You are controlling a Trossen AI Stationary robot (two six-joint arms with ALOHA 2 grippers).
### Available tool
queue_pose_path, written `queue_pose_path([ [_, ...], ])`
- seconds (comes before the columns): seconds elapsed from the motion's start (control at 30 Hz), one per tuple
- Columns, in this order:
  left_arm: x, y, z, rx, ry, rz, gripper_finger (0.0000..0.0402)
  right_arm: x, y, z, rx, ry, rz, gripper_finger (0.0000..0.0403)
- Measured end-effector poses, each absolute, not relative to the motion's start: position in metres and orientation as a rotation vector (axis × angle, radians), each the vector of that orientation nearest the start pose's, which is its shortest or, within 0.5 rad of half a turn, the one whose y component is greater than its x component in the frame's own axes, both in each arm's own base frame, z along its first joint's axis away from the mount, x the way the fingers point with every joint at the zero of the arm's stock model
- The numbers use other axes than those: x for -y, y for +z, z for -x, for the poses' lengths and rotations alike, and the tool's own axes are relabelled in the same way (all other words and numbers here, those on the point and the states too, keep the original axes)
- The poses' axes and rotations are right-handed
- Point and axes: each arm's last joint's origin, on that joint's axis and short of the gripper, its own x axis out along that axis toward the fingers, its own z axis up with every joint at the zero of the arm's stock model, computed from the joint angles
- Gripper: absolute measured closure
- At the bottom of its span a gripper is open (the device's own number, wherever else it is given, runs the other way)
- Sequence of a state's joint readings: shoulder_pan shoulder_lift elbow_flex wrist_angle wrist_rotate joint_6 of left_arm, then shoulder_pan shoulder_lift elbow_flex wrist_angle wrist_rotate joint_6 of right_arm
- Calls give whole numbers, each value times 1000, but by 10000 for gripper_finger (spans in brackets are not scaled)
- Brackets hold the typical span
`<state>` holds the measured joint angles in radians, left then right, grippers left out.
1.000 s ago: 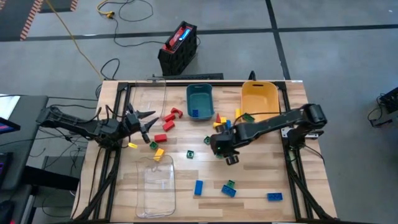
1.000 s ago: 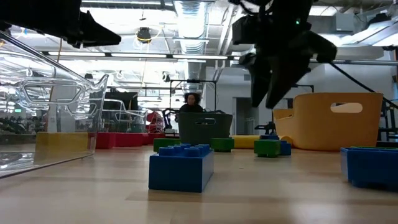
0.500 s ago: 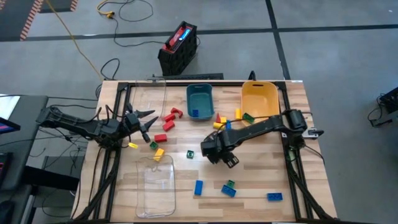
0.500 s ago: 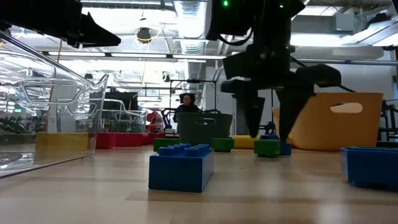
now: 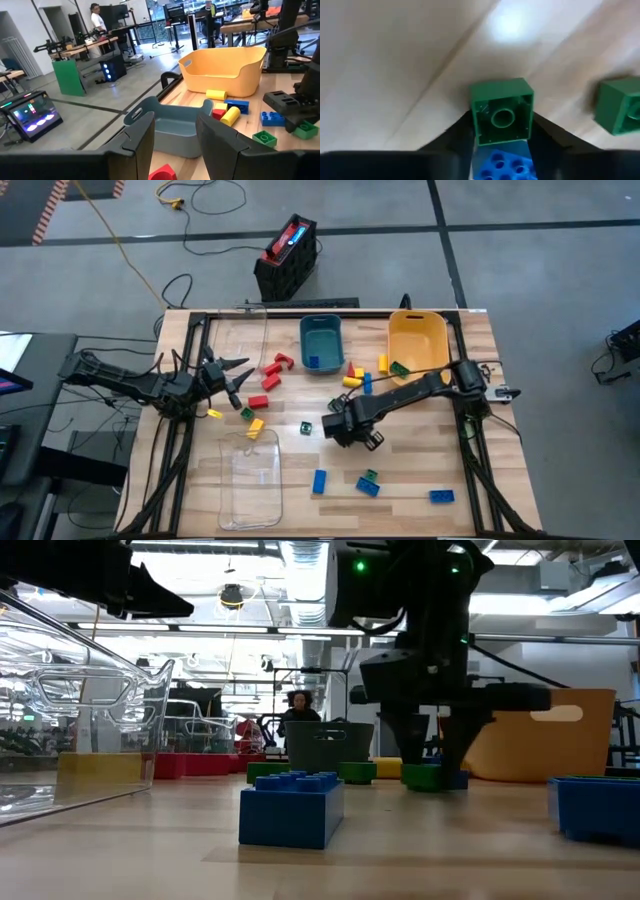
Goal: Sort blocks
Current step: Put the green game piece into the yellow bin
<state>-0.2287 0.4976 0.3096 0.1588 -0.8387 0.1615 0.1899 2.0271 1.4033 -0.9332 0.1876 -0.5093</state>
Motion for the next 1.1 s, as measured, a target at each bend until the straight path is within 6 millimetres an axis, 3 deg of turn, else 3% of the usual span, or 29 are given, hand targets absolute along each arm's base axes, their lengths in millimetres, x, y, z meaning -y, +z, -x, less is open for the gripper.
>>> queue_pose_path([
  [0.1, 8, 240, -128, -78, 601, -173, 262, -55, 151, -368, -1509, 373, 671, 305],
  [0.3, 9, 241, -128, -83, 599, -219, 262, -31, 151, -376, -1487, 231, 532, 305],
  [0.47, 9, 249, -128, -36, 608, -279, 262, -25, 151, -371, -1545, 154, 453, 305],
  [0.7, 8, 255, -128, 15, 617, -284, 262, -14, 154, -356, -1449, 88, 478, 305],
  [0.97, 9, 254, -131, -4, 613, -319, 262, 4, 205, -333, -1276, 2, 431, 305],
  [1.1, 9, 256, -137, 27, 577, -333, 262, 18, 242, -316, -1178, -163, 421, 305],
])
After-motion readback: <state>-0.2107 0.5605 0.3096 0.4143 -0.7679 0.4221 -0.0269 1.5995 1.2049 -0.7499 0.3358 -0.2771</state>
